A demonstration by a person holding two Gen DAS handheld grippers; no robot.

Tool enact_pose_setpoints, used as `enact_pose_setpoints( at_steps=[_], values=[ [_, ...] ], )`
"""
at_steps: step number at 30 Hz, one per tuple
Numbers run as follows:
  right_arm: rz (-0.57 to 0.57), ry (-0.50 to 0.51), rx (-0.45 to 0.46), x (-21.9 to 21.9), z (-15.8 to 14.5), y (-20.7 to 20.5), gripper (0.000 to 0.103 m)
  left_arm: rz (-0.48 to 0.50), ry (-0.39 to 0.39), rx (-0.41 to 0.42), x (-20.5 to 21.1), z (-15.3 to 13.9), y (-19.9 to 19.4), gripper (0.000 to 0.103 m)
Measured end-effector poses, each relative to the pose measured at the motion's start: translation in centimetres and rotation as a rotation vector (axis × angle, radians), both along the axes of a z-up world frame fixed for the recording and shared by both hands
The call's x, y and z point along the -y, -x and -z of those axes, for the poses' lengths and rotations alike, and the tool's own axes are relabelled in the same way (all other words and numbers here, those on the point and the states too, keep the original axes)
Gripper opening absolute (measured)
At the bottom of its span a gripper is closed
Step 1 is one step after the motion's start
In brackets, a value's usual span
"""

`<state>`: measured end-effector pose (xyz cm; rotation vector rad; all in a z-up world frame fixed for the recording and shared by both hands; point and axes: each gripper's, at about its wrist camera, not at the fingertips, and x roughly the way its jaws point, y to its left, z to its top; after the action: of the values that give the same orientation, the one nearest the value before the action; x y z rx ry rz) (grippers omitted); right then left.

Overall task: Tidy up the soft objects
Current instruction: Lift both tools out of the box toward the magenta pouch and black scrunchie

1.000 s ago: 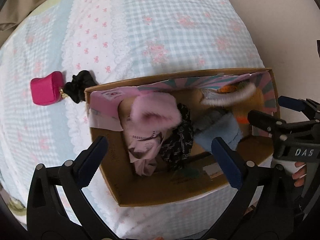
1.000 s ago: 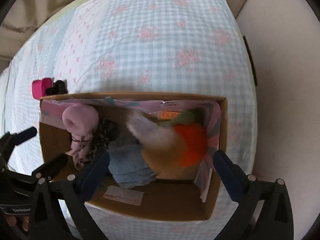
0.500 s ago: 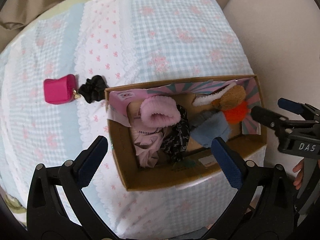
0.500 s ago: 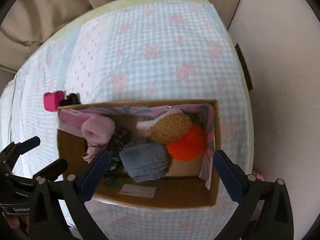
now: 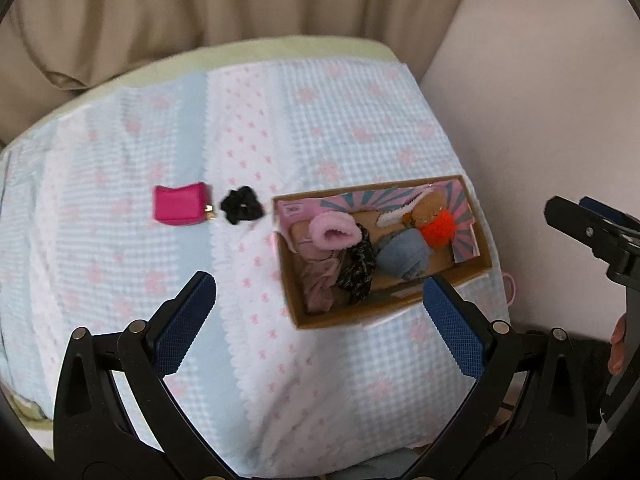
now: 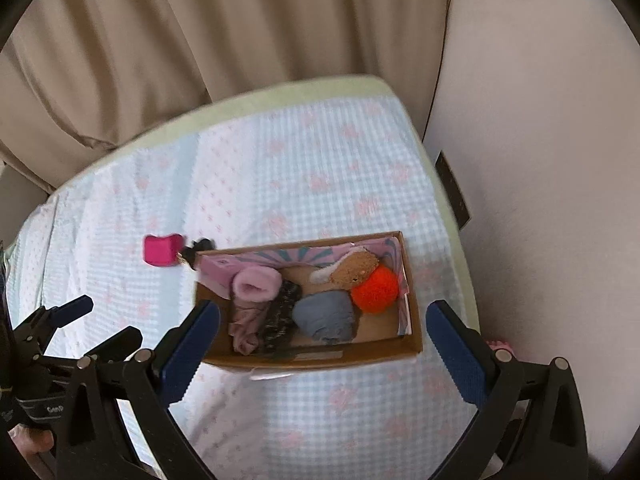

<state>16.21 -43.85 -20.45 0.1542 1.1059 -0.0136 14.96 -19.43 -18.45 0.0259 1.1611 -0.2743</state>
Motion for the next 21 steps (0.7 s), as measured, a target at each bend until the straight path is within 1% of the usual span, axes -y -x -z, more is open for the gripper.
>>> enact_pose_setpoints(
  at_steps=[6,11,16,18,21],
  values=[
    [0.006,0.003,0.094,-3.4,-4.3,5.0,0.103,-0.023,0.027,0.065,-5.0,-3.7,3.5,0.103],
    [-0.013,-0.010,0.126,-6.7,-5.8,7.5,0.103,-0.039,0.042,0.109,-9.3,-5.7,5.1,0.103],
    [-0.046,0.018,0.157,-10.6,-7.0,8.4,0.103,-0.058,0.057,0.134,-13.2,-6.9,5.1,0.103],
    [-0.051,0.010,0.172,-11.6,-7.3,8.5,0.103,-0.059,0.060,0.146,-14.4,-7.3,4.9,0.103],
    [-0.064,-0.009,0.183,-13.5,-7.5,7.5,0.103,-0.051,0.056,0.161,-16.1,-7.5,4.0,0.103]
  ],
)
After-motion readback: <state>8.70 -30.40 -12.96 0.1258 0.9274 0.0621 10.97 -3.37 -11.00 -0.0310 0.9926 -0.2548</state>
